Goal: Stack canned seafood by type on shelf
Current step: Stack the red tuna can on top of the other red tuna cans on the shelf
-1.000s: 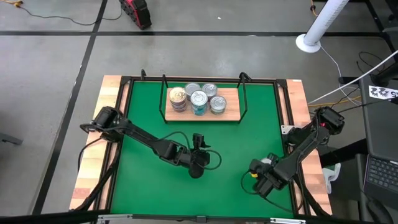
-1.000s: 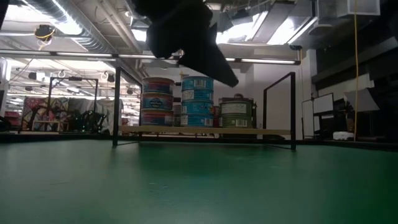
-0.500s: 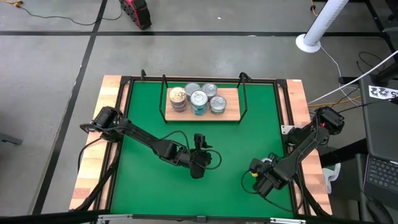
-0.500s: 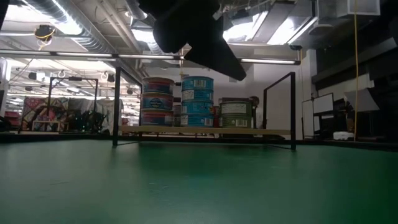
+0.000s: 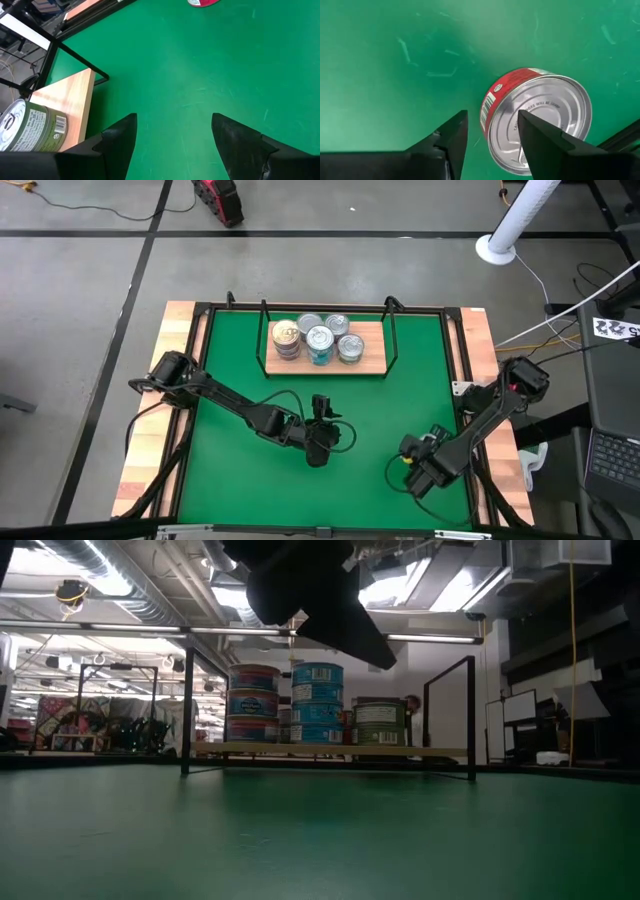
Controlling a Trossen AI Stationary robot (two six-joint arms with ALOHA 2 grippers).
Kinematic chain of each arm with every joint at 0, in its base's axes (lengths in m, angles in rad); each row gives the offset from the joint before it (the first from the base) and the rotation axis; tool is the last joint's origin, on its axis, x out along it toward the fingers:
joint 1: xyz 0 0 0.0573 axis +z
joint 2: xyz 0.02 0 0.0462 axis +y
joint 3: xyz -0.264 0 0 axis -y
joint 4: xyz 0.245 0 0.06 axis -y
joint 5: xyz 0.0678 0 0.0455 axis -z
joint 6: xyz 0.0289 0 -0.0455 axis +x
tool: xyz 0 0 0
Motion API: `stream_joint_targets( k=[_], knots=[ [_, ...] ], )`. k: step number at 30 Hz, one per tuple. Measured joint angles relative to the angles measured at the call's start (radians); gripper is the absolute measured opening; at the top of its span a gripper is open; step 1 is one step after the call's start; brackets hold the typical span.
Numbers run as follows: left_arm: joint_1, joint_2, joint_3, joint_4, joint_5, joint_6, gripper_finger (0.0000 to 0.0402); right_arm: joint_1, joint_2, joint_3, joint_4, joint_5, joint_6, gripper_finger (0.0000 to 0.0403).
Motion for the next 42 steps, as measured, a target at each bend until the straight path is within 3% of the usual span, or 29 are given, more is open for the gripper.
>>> stream_joint_targets(
  k=[15, 29, 42],
  knots=[
    [0.0, 0.0, 0.0, 0.0, 0.0, 0.0, 0.0253, 0.0, 0.085, 0.003, -0.024, -0.024, 0.0, 0.0159],
    [0.0, 0.0, 0.0, 0.001, 0.0, 0.0, 0.0253, 0.0, 0.085, 0.002, -0.047, -0.027, 0.001, 0.001],
    [0.0, 0.0, 0.0, 0.006, 0.0, 0.0, 0.0253, 0.0, 0.09, 0.025, -0.057, -0.024, -0.038, 0.0001]
  ],
)
